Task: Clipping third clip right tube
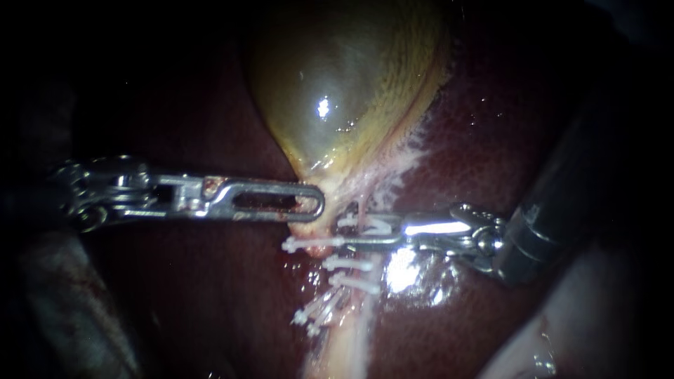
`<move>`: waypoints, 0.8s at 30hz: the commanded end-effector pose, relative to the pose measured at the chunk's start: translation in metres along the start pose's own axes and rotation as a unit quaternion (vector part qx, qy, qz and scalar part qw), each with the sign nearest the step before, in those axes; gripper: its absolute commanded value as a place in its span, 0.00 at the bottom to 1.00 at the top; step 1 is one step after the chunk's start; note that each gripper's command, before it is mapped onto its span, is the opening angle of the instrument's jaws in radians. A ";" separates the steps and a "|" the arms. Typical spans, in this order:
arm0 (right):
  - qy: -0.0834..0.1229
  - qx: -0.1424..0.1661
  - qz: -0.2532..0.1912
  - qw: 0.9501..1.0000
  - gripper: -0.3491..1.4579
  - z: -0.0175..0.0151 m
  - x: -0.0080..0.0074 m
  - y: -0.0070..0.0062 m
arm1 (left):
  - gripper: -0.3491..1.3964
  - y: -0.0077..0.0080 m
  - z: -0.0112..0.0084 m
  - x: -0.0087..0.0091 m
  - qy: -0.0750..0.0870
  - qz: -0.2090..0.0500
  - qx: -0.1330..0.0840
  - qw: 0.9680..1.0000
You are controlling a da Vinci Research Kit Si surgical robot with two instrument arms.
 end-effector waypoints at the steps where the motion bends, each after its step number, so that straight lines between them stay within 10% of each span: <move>1: 0.000 0.000 0.000 1.000 0.38 -0.0001 0.0000 0.0000 | 0.00 0.0000 0.0000 0.0000 0.000 0.000 0.000 1.000; 11: -0.010 -0.001 -0.001 1.000 0.00 -0.0009 -0.0003 0.0002 | 0.00 0.0000 0.0000 0.0000 0.000 0.000 0.000 1.000; 24: -0.012 -0.001 -0.001 1.000 0.00 -0.0010 -0.0004 0.0002 | 0.00 0.0000 0.0000 0.0000 0.000 0.000 0.000 1.000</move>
